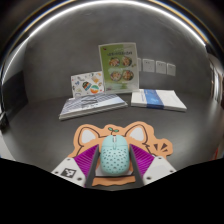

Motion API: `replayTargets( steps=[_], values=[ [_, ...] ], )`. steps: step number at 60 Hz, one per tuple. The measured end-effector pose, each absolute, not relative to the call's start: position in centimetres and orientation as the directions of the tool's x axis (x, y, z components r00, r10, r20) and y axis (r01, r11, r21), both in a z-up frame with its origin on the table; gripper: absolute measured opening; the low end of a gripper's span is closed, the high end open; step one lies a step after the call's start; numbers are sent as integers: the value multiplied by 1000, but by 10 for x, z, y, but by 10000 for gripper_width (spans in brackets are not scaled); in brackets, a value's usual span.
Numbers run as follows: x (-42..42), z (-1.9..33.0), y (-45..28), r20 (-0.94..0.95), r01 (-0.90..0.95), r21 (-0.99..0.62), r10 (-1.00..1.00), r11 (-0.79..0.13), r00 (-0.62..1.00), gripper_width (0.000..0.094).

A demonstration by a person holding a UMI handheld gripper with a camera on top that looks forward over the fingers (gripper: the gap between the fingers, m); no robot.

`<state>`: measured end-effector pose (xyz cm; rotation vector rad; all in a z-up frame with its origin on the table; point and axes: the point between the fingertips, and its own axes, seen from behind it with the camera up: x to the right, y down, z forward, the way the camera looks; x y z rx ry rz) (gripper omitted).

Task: Arrange mouse

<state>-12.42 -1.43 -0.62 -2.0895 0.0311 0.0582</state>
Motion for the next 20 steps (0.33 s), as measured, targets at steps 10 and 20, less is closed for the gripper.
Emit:
replayTargets(
  steps=[10, 20],
  values=[
    [-133, 21, -55, -164, -123, -864, 42, -488, 986, 846],
    [-116, 32, -119, -223, -188, -861, 19, -473, 975, 841]
  ],
)
